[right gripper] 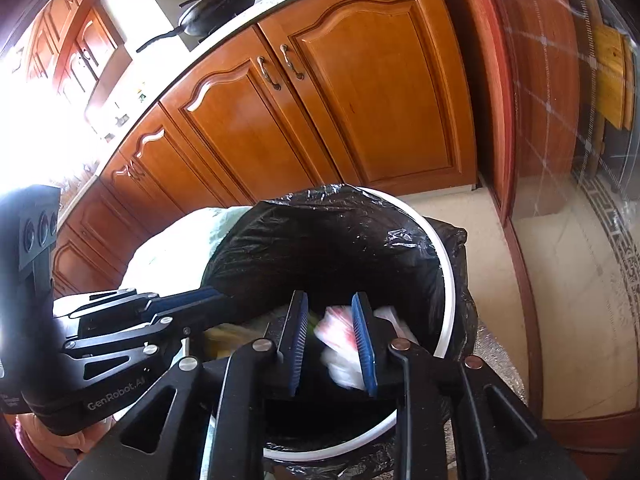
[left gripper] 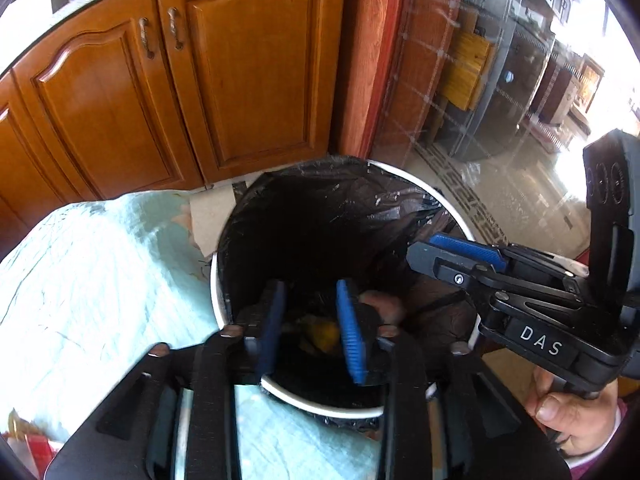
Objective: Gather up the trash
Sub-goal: 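Open both grippers to drop the pouch and bag into the bin, then move both open grippers back over the trash on the table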
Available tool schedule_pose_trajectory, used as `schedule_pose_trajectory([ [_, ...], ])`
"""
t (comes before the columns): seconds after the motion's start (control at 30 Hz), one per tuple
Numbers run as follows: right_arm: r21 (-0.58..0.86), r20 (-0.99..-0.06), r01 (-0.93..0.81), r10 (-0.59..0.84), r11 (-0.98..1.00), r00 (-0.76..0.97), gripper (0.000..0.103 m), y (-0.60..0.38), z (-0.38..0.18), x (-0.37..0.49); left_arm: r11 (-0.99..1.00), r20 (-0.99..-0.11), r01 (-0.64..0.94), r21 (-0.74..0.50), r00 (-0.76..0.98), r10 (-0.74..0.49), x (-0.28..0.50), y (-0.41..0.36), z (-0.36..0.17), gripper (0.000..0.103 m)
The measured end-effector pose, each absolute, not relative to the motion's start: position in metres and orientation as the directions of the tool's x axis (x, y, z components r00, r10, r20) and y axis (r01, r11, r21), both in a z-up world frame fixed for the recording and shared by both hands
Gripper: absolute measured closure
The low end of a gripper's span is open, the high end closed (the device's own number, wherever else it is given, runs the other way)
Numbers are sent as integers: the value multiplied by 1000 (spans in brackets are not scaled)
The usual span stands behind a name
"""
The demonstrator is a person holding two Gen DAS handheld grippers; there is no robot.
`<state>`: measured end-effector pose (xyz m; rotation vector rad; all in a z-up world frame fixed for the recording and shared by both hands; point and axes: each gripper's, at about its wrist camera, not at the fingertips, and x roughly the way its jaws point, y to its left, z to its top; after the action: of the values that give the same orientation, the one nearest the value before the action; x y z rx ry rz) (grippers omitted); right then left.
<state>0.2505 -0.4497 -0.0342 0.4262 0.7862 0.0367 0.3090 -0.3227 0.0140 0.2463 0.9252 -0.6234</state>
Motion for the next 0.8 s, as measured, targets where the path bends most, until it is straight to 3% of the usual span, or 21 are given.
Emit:
schedule_pose_trajectory([
  [0.3, 421, -613, 101, 201, 901, 764, 58, -434, -18, 229, 854, -721, 497, -154, 534, -441, 281, -256, 37, 70],
  [0.43, 433, -581, 74, 215, 898, 785, 56, -417, -11, 216, 877, -684, 446, -179, 584, -436, 259, -219, 43, 69],
  [0.57, 447, -558, 45, 239, 893, 795, 46, -398, -7, 204, 895, -664, 384, -227, 611, -431, 242, -179, 44, 69],
  [0.8, 460, -555, -11, 297, 888, 777, 42, -357, -8, 192, 919, -638, 290, -267, 661, -394, 216, -117, 45, 69],
])
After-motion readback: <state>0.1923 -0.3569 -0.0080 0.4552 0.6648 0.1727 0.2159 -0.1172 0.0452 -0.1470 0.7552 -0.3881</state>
